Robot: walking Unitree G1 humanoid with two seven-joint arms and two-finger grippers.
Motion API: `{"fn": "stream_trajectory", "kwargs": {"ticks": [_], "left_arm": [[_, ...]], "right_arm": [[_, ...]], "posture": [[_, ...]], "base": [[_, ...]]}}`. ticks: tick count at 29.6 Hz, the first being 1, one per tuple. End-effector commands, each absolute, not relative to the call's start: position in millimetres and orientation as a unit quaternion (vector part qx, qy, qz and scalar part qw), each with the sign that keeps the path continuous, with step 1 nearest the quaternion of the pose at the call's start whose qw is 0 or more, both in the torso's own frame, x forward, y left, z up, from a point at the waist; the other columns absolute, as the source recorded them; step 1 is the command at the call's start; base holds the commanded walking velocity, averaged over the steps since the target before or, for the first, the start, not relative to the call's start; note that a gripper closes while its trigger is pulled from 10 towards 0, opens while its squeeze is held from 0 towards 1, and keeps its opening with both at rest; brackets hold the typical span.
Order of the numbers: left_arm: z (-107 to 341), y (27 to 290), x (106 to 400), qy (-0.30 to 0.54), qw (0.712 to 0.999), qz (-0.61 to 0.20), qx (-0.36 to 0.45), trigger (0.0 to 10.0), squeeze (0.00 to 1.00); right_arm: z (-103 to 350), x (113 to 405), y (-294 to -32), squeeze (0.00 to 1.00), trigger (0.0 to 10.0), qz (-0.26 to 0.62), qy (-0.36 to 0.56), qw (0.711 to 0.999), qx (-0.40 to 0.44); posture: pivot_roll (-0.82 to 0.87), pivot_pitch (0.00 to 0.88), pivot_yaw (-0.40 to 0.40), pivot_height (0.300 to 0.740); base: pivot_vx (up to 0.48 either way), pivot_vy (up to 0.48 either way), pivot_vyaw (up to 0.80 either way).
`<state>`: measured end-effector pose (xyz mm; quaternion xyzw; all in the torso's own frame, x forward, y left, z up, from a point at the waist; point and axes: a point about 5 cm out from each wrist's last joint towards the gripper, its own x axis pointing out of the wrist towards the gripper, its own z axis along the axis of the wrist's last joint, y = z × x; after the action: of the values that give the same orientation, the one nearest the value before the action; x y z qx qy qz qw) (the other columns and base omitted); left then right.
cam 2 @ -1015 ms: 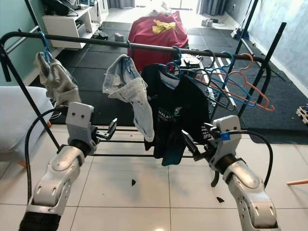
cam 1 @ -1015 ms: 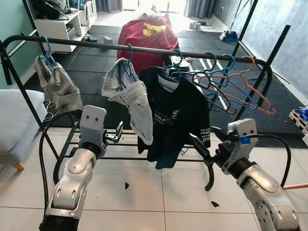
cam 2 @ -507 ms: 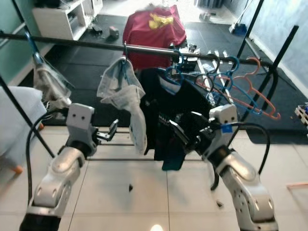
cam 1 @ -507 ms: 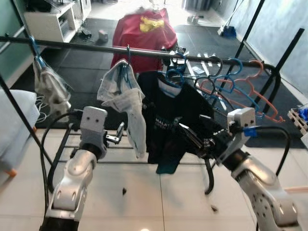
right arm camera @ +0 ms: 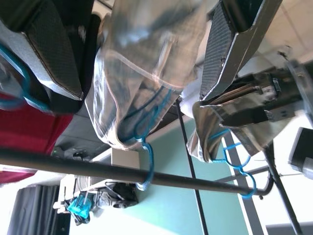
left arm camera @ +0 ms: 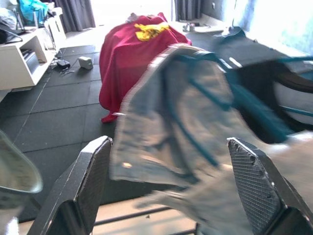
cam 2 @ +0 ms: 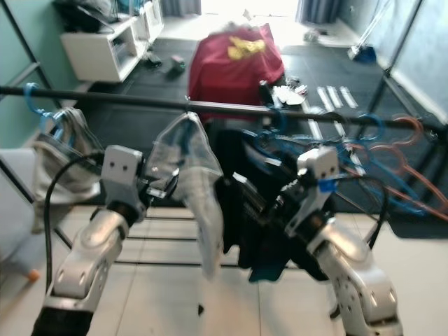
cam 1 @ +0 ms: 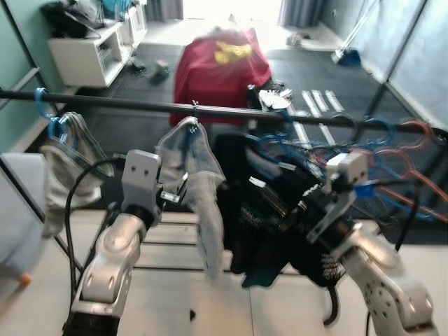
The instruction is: Hang hanger
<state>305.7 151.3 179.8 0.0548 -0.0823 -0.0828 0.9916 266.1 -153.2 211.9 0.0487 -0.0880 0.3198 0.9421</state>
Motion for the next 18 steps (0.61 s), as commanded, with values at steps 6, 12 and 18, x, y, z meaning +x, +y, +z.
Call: {"fn": "stream_trajectory", "kwargs": {"ticks": [6,12,18], "left_arm": [[175.8,156.0,303.7,-0.081,0.993,-0.073,0.047,10.0,0.0],[174.7,163.8,302.1,-0.079,0.994,-0.06,0.055,10.0,0.0],[175.8,163.7,302.4,-0.083,0.993,-0.058,0.055,10.0,0.0]], "right_arm": [[203.8,265.1,-146.8,0.0,10.0,0.319,-0.058,0.946,0.019],[190.6,270.6,-138.3,0.0,10.0,0.286,-0.01,0.958,-0.021],[185.8,280.1,-121.3,0.0,10.0,0.269,0.0,0.963,-0.028]], "posture": [[-0.06,0.091,-0.075,0.74],[-0.06,0.094,-0.076,0.74],[-0.06,0.094,-0.077,0.74]], "base": [[0.099,0.0,0.0],[0.0,0.0,0.0],[0.0,0.0,0.0]]}}
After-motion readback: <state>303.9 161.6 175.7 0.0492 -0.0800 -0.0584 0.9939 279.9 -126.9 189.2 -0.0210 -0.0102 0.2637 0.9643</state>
